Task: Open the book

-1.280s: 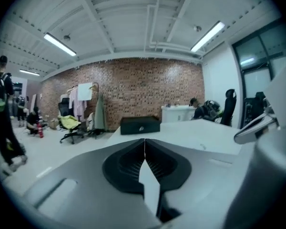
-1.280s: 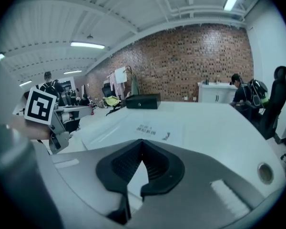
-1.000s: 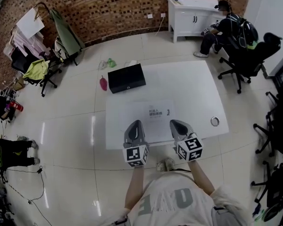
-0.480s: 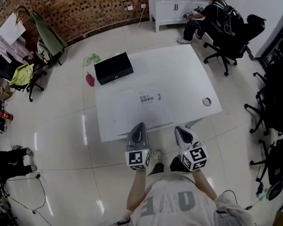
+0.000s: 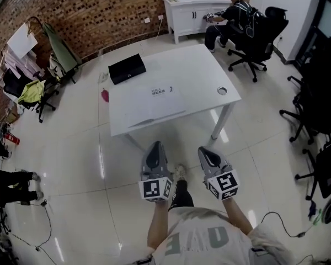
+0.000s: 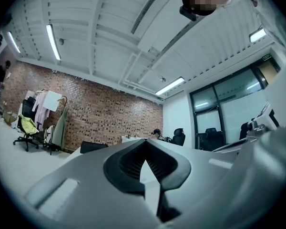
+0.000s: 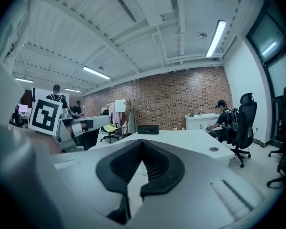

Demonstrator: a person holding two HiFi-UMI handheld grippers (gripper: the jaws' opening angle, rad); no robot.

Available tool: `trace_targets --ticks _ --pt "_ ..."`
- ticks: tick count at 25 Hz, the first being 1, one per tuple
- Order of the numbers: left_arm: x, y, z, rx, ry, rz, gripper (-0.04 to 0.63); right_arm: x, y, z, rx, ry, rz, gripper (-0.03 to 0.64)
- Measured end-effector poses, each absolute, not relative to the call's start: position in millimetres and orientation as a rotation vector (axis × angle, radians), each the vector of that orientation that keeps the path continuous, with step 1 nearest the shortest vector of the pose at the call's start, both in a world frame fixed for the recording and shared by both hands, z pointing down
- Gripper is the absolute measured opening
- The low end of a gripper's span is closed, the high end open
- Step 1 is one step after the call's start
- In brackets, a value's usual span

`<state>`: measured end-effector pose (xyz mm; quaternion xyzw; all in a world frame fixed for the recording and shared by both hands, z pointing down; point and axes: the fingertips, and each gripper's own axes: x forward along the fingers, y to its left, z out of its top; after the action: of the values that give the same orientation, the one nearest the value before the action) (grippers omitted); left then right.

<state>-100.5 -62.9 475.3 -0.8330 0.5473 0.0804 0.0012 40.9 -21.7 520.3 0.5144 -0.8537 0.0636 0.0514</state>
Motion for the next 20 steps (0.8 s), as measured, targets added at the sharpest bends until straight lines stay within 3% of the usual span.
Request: trace_targets --ticks 5,10,20 --pt "-71.1 84.6 511.4 -2.67 1.765 0.167 0.018 62.6 134.0 565.9 1.525 -2.55 0.346 0.004" --pt "-50.6 189.8 502.6 -2.663 1.759 0.137 0.018 74.2 220.7 549.6 1.501 -2.563 0.302 0.003" --pt "-57.4 254.8 487.9 -2.634 1.769 0.146 0.018 52.4 279.8 526.0 1.451 -2.64 0.265 0.003"
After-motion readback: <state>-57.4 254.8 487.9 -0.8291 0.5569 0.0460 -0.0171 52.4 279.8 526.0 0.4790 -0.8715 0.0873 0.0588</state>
